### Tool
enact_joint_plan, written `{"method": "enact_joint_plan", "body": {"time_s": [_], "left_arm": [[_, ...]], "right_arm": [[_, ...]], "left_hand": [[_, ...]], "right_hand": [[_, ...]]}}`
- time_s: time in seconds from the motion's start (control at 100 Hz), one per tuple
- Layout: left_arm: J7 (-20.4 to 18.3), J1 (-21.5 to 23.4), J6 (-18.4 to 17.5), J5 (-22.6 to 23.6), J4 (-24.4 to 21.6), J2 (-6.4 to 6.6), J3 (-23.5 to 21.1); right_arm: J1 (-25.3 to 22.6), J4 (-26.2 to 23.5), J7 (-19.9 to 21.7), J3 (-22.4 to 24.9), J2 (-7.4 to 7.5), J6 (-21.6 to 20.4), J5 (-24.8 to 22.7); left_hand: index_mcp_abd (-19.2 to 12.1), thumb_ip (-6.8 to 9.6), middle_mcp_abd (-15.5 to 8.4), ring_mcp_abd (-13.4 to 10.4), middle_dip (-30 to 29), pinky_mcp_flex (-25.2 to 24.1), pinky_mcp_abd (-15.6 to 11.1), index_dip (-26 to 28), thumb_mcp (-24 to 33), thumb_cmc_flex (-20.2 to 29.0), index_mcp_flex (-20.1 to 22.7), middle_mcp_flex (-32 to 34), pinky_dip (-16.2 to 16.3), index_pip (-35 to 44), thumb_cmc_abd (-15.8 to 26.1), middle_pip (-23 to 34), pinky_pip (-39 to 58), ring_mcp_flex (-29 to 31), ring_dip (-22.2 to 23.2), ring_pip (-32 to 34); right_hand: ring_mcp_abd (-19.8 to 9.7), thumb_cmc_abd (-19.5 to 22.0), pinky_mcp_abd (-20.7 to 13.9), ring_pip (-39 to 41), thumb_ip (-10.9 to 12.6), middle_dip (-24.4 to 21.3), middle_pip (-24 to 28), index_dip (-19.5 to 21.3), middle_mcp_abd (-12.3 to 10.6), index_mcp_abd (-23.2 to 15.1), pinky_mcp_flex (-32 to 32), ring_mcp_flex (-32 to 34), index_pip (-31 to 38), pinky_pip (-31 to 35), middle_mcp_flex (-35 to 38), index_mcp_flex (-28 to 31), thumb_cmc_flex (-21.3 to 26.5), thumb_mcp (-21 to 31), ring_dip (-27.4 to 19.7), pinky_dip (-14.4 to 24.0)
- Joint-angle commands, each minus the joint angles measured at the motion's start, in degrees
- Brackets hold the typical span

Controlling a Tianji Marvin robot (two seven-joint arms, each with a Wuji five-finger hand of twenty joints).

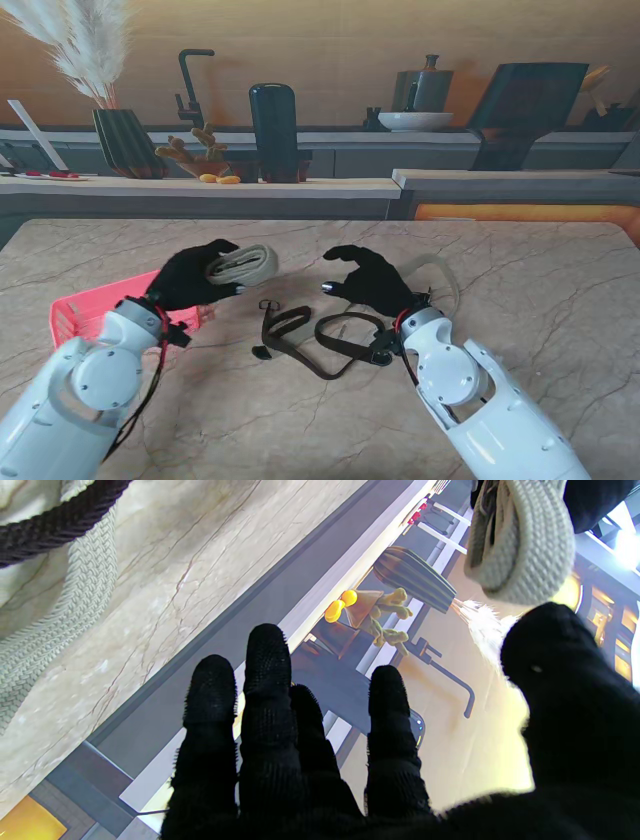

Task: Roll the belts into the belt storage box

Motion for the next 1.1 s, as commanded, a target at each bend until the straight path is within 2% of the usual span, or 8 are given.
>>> {"method": "enact_joint_plan", "body": {"time_s": [0.0, 0.07, 0.17, 0.24, 0.35, 0.45, 0.78, 1.09], "left_arm": [[1.4, 0.7, -0.4, 0.0, -0.5, 1.34, -1.7], [2.5, 1.3, -0.5, 3.6, -0.5, 1.61, -3.6], [2.5, 2.1, 0.0, 8.3, -0.2, 2.16, -6.1], [2.7, 2.6, 1.2, 11.4, 0.3, 2.49, -7.5], [2.4, 3.2, 3.5, 16.0, 1.3, 3.08, -9.0], [1.4, 3.5, 5.9, 20.6, 2.5, 3.77, -9.9], [-2.2, 2.7, 13.2, 32.9, 6.2, 5.54, -8.6], [-1.7, 0.6, 17.5, 34.5, 9.9, 5.77, -6.0]], "right_arm": [[-0.6, 0.0, -0.3, -0.1, -0.27, -0.2, -0.1], [-0.7, 0.2, -0.5, -0.2, -0.33, -0.1, -0.1], [-0.7, 0.4, -0.7, -0.3, -0.40, 0.2, 0.0], [-0.7, 0.5, -0.6, -0.4, -0.40, 0.5, 0.0], [-0.5, 0.6, -0.6, -0.6, -0.46, 1.1, 0.2], [-0.4, 0.7, -0.6, -0.7, -0.49, 1.5, 0.2], [0.1, 1.2, -0.2, -1.2, -0.51, 2.8, 0.4], [0.4, 1.4, 0.1, -1.4, -0.51, 3.2, 0.6]], "left_hand": [[-9.9, 5.02, -4.6, -0.8, 2.9, 4.7, 3.1, 5.0, 10.5, 6.9, 4.5, 5.7, 2.5, 13.7, 12.2, 9.5, 8.7, 1.4, 1.8, 2.0], [-9.9, 5.27, -4.3, 0.5, 3.8, 11.9, -0.4, 5.6, 10.4, 7.0, 4.7, 5.7, 3.3, 13.4, 12.2, 9.8, 22.0, 1.9, 5.0, 5.4], [-10.0, 5.52, -4.2, -0.6, 4.5, 18.2, -5.1, 5.9, 10.1, 7.0, 4.7, 5.7, 4.0, 13.3, 12.4, 10.4, 32.5, 3.7, 8.5, 10.2], [-10.1, 5.77, -4.0, -1.8, 5.0, 24.3, -12.6, 6.1, 10.1, 6.9, 4.8, 5.6, 2.9, 13.2, 12.4, 11.0, 40.2, 5.1, 10.8, 13.5], [-9.9, 6.02, -3.6, -4.2, 5.5, 29.0, -16.9, 6.3, 10.0, 6.9, 4.7, 5.5, 1.3, 13.1, 12.5, 11.6, 44.4, 7.7, 12.6, 17.2], [-9.8, 6.38, -3.4, -6.2, 6.1, 31.4, -19.2, 6.7, 9.9, 7.1, 4.7, 5.3, 4.0, 13.1, 12.8, 12.3, 44.4, 9.6, 13.2, 19.5], [-9.4, 6.79, -2.9, -6.7, 6.4, 31.6, -20.2, 7.0, 9.6, 7.6, 4.9, 5.2, 6.7, 12.8, 12.7, 12.3, 44.4, 10.8, 13.1, 20.1], [-8.6, 6.60, -2.3, -5.9, 6.0, 31.5, -19.4, 6.6, 10.0, 7.6, 5.2, 5.7, 6.4, 12.6, 12.2, 12.0, 44.4, 11.6, 12.4, 19.1]], "right_hand": [[-0.8, 1.4, 0.3, 1.3, 2.1, 0.9, -0.5, 0.7, -0.4, -0.7, 0.6, 1.0, -0.4, -0.9, -0.2, -0.4, -2.5, -0.1, 1.0, 1.7], [-0.8, 1.4, 0.3, 1.6, 2.1, 0.9, -0.5, 0.7, -0.4, -0.7, 0.6, 1.1, -0.4, -0.9, 0.1, -0.2, -2.5, 0.2, 1.2, 1.8], [-0.8, 1.4, 0.3, 1.7, 2.0, 0.9, -0.5, 0.8, -0.3, -0.7, 0.7, 1.1, -0.4, -1.0, 0.2, 0.0, -2.5, 0.4, 1.3, 2.0], [-0.8, 1.5, 0.3, 1.7, 2.0, 0.9, -0.5, 0.8, -0.2, -0.7, 0.7, 1.2, -0.4, -1.0, 0.3, 0.2, -2.5, 0.6, 1.4, 2.0], [-0.8, 1.5, 0.4, 1.8, 2.0, 1.0, -0.5, 0.8, -0.3, -0.7, 0.7, 1.2, -0.4, -1.0, 0.5, 0.4, -2.5, 0.8, 1.5, 2.2], [-0.8, 1.6, 0.3, 1.9, 1.9, 1.0, -0.4, 0.9, -0.2, -0.6, 0.8, 1.3, -0.4, -1.0, 0.6, 0.6, -2.6, 1.0, 1.6, 2.3], [-0.7, 1.8, 0.4, 2.0, 1.8, 1.1, -0.4, 1.0, -0.2, -0.6, 0.7, 1.4, -0.5, -1.0, 0.9, 0.9, -2.7, 1.5, 1.7, 2.5], [-0.6, 2.0, 0.5, 1.9, 1.8, 1.1, -0.5, 1.0, -0.2, -0.7, 0.6, 1.3, -0.5, -1.0, 0.9, 1.0, -2.9, 1.8, 1.7, 2.6]]}}
